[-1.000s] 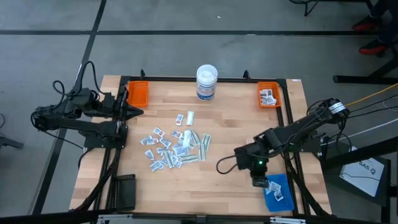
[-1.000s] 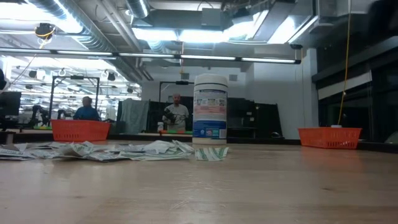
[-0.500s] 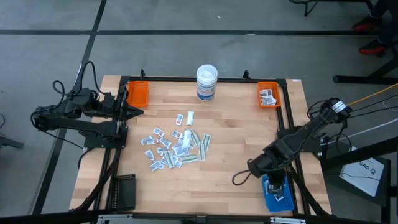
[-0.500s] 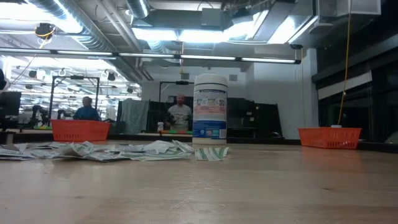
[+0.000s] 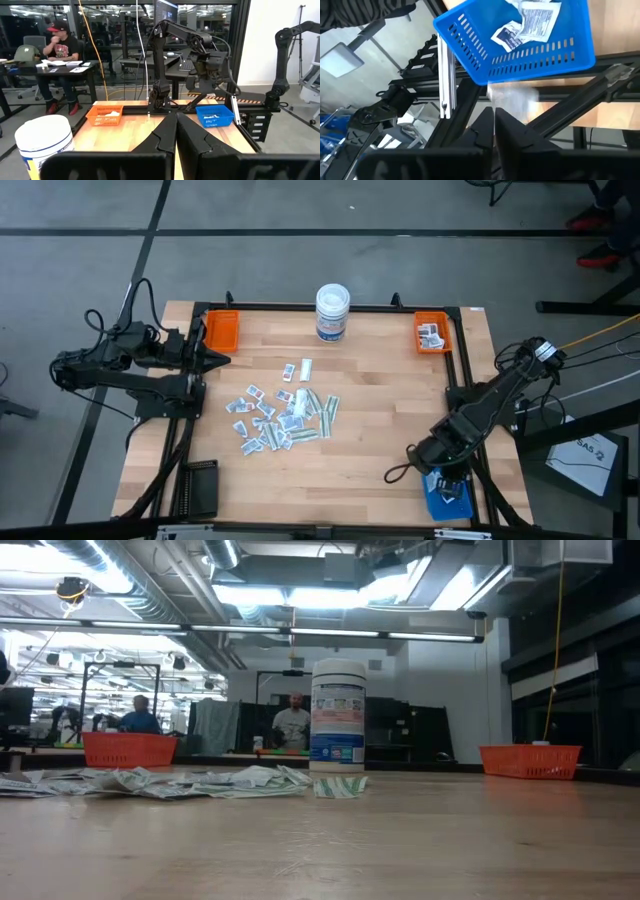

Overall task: Pick & Place First Aid Supplies
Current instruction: Put the blue alcohol pad into the blue bin

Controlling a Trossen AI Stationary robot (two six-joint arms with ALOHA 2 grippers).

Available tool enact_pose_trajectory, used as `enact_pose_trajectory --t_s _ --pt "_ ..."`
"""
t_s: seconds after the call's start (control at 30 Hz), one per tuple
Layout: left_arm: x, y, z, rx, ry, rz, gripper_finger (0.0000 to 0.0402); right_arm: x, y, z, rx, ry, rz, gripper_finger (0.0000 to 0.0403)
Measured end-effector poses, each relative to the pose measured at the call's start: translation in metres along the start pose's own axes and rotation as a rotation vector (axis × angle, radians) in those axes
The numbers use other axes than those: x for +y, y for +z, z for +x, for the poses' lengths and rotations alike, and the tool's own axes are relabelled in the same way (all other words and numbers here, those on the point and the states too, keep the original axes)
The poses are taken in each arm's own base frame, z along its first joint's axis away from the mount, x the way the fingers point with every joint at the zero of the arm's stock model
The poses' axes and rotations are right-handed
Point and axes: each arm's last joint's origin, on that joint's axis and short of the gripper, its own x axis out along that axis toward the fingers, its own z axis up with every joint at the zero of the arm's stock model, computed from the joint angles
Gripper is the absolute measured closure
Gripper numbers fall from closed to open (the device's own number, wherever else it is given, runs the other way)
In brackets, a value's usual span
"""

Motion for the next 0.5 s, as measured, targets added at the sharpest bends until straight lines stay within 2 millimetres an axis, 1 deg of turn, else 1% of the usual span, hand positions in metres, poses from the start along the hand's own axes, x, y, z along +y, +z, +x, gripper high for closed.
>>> enact_pose_trajectory --t_s 0.33,0.5 --pt "0.0 0.0 0.0 0.0 0.0 0.0 0.0397 0.0012 0.0015 0.0001 -0.03 0.001 -0.016 0.0348" --pt "0.0 0.0 0.0 0.0 0.0 0.0 0.0397 0.0007 0.0041 -0.0005 -0.085 -0.022 -0.032 0.0329"
